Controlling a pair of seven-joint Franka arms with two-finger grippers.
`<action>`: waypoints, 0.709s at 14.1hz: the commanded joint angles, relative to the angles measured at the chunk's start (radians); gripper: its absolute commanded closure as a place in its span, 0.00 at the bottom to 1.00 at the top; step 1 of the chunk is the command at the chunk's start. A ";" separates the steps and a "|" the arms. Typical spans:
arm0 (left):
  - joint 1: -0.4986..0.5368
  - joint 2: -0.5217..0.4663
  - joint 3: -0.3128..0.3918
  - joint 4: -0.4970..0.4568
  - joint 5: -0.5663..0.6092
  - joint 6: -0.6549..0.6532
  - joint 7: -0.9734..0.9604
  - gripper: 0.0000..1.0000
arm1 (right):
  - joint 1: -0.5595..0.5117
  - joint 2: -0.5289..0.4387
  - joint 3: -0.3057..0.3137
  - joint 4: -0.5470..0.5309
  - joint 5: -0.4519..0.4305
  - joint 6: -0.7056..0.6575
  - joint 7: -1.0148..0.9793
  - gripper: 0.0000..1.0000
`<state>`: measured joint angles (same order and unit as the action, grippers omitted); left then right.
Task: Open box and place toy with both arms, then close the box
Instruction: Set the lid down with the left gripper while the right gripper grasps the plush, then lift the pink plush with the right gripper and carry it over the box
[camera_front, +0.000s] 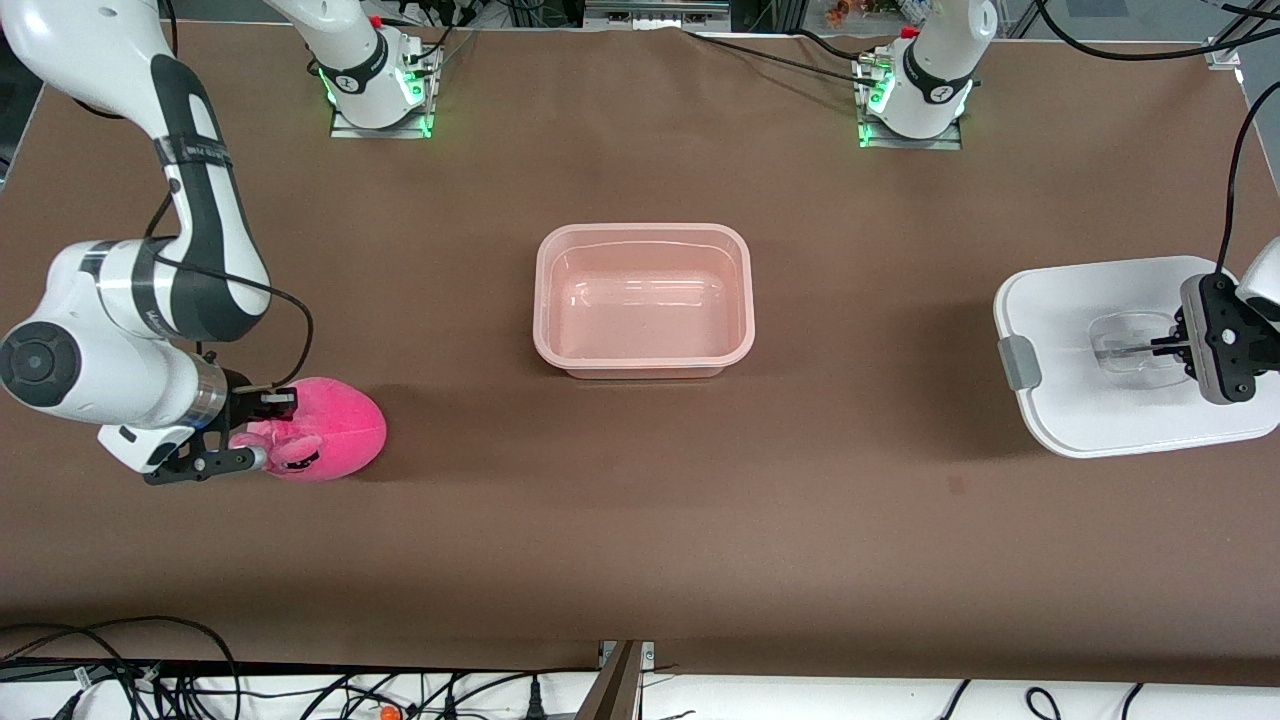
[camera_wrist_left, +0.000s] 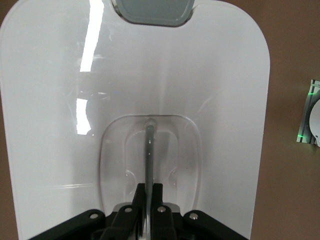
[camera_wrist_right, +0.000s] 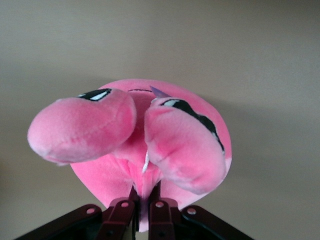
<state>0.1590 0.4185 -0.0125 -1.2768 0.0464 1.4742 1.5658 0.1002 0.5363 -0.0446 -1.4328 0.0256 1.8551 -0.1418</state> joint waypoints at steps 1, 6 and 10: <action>0.004 -0.001 -0.003 0.022 0.021 -0.018 0.022 1.00 | 0.041 -0.010 0.000 0.098 0.001 -0.144 -0.018 1.00; 0.005 -0.001 -0.003 0.020 0.021 -0.018 0.020 1.00 | 0.260 -0.021 0.035 0.235 0.001 -0.396 -0.096 1.00; 0.005 -0.001 -0.003 0.020 0.021 -0.018 0.025 1.00 | 0.340 -0.029 0.034 0.270 -0.003 -0.405 -0.050 1.00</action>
<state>0.1600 0.4186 -0.0119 -1.2768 0.0465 1.4741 1.5658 0.4205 0.5091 -0.0077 -1.2038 0.0305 1.4861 -0.1877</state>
